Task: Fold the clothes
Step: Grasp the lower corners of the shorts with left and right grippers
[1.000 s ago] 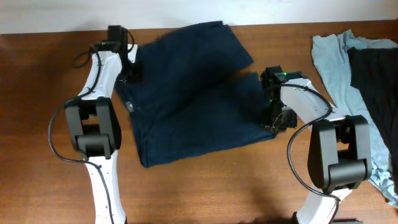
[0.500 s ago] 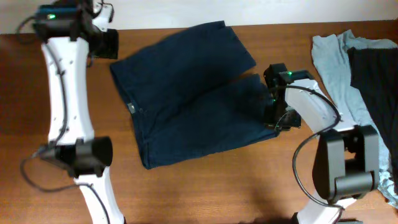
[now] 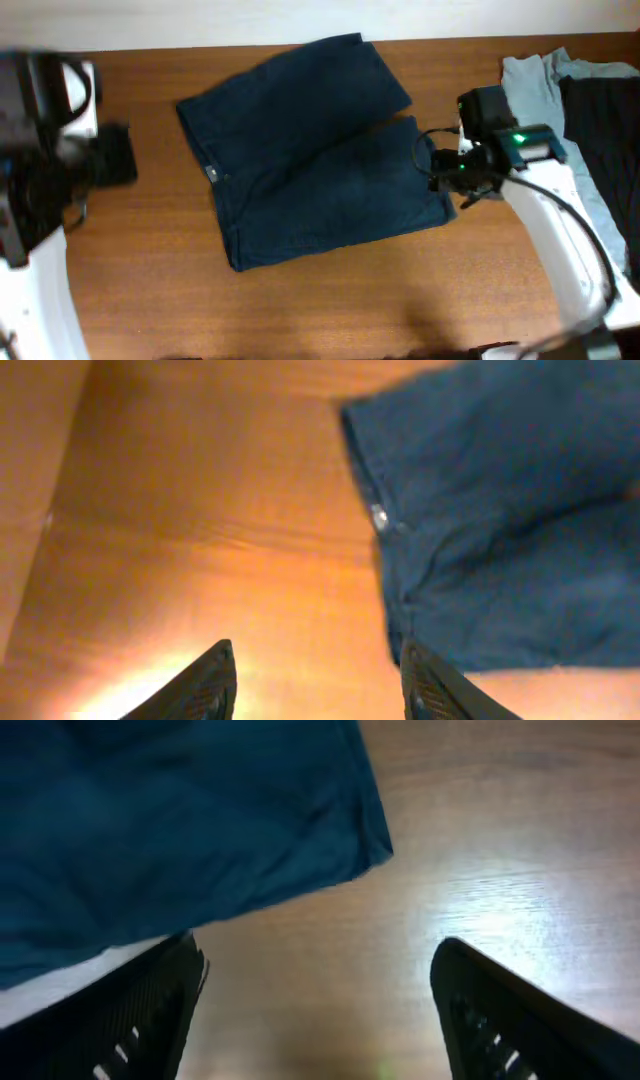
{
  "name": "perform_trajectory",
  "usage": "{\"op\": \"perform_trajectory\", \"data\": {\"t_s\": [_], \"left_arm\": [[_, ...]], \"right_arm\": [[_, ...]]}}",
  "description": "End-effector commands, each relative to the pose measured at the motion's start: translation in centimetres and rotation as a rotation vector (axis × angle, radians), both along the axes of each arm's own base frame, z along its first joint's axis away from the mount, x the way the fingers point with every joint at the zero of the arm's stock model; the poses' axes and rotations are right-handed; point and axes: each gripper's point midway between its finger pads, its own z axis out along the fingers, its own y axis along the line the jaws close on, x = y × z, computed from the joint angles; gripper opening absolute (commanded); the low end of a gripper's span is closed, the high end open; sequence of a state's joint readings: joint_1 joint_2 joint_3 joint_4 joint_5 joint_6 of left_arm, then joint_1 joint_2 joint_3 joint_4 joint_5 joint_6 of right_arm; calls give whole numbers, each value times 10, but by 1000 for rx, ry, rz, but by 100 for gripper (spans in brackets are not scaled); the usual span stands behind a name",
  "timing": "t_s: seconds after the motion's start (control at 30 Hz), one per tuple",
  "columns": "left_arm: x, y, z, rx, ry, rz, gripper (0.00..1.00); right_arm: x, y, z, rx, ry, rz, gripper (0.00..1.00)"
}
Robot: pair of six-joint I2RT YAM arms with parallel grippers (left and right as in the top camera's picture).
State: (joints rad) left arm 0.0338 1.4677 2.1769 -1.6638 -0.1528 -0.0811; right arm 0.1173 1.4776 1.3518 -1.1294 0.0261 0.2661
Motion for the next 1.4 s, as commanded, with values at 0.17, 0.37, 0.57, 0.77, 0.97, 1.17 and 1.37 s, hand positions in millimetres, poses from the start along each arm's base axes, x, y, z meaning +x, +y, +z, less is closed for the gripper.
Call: {"op": "perform_trajectory", "data": {"t_s": [0.17,0.37,0.57,0.77,0.97,1.17,1.37], "left_arm": [[-28,-43,-157,-240,258,-94,61],[-56,-94,-272,-540,491,-185,59],[-84,-101,-325,-593,590,-156,64],[-76,-100,-351,-604,551,-113,64],[-64,-99,-374,-615,579,-55,53],[-61,-97,-392,-631,617,19,40],[-56,-95,-391,-616,601,21,2]], "right_arm": [[-10,10,18,85,-54,12,96],[-5,-8,-50,85,175,-154,83],[-8,-15,-100,76,351,-182,79],[-6,-15,-116,72,383,-184,79],[-4,-15,-116,73,377,-184,79],[-3,-16,-117,65,373,-185,79],[-2,-17,-117,62,367,-185,79]]}}
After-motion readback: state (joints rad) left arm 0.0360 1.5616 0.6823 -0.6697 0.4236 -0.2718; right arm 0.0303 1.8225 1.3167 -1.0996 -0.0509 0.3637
